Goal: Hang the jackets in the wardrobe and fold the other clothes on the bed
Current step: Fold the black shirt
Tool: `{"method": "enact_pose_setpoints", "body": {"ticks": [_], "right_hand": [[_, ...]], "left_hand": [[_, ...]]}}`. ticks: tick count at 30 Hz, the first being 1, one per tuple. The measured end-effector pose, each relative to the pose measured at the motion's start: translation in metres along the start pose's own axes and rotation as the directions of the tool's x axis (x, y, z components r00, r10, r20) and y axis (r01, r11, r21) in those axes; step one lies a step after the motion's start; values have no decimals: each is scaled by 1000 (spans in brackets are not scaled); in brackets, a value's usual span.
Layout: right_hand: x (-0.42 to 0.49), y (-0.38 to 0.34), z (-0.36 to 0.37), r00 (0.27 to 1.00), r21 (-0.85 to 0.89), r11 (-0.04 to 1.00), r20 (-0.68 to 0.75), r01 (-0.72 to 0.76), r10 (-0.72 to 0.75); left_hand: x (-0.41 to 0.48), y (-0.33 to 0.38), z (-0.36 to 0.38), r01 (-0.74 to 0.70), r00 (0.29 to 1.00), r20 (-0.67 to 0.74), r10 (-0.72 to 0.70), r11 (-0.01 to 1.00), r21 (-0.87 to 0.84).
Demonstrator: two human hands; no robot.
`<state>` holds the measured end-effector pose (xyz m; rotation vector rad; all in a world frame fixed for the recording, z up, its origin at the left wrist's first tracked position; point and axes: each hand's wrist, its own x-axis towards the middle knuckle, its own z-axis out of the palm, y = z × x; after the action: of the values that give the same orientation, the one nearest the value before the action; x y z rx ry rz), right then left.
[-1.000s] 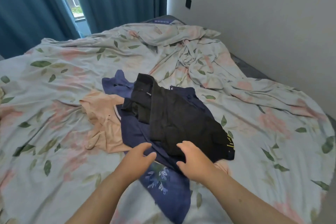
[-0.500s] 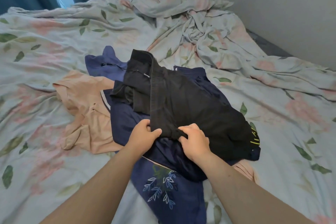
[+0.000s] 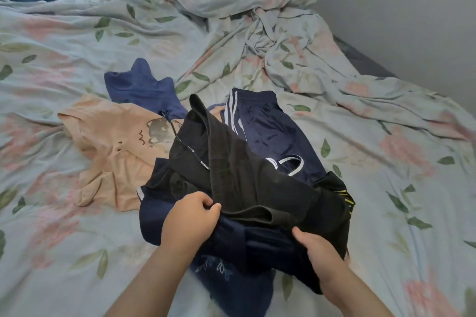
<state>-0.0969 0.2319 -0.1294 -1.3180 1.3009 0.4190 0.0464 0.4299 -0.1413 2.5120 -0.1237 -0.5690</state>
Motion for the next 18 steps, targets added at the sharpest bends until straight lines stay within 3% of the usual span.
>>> {"method": "enact_pose_setpoints", "body": {"ticks": [2, 4, 6, 8, 9, 10, 13, 15, 18], "right_hand": [[3, 9, -5, 978, -171, 968, -65, 186, -199], [0, 17, 1, 902, -382, 837, -21, 392, -432], [-7, 19, 12, 736, -585, 548, 131, 598, -664], [-9, 19, 29, 554, -670, 236, 309, 703, -773], [-8, 17, 39, 535, -695, 133, 401, 706, -744], [-8, 17, 47, 565, -717, 71, 479, 693, -672], [-3, 22, 62, 685, -753, 40, 573, 656, -451], [-4, 27, 64, 674, -739, 90, 549, 668, -494], [-19, 23, 56, 674, -549, 434, 371, 714, -639]], "left_hand": [[0, -3, 3, -66, 998, 30, 61, 968, 240], [1, -5, 8, -115, 993, 57, 103, 950, 291], [2, -7, 15, -120, 988, 124, 92, 963, 240], [6, -10, 19, -85, 983, 169, 67, 992, 96], [9, -12, 19, -55, 983, 173, 55, 998, -5], [10, -16, 19, -3, 983, 182, 25, 993, -120], [13, -20, 12, 270, 934, 338, -116, 848, -455], [15, -21, 5, 405, 877, 462, -130, 717, -567], [17, -21, 1, 434, 841, 539, -46, 651, -622]]}}
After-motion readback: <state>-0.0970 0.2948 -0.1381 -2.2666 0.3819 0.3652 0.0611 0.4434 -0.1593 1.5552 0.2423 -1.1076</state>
